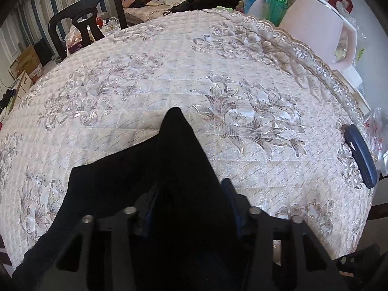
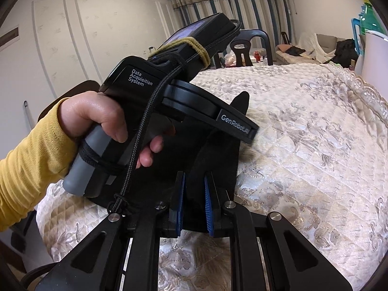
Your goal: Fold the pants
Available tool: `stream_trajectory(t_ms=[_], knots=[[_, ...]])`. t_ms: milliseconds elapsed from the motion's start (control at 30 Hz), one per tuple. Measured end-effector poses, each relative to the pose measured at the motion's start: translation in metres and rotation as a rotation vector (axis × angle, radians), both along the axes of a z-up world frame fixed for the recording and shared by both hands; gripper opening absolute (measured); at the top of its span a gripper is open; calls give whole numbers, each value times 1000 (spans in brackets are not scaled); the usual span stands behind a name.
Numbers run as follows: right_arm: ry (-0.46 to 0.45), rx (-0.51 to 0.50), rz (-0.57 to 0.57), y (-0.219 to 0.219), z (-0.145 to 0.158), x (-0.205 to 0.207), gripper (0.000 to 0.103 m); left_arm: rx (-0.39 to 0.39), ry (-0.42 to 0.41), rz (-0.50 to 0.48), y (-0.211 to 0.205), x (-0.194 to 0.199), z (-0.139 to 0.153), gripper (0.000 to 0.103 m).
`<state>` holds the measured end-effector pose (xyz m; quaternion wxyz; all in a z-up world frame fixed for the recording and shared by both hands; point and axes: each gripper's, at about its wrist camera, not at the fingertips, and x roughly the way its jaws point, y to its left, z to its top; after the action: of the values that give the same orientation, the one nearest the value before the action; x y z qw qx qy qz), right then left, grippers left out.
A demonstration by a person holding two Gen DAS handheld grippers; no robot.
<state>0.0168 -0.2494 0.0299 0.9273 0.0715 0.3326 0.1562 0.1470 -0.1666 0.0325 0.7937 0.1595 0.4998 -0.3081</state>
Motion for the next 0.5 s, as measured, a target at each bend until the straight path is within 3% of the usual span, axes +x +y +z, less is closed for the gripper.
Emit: stream_trajectory(t_ms=[67,233,500], knots=[[-4,0,6,1,0,-1,15,-16,11,7,5,1,0,33],[-7,5,15,2,-2,1,15,-75,53,25,17,4,0,22],[-34,3,37,11,7,2,14,-169,55,51,42,1,15,18]])
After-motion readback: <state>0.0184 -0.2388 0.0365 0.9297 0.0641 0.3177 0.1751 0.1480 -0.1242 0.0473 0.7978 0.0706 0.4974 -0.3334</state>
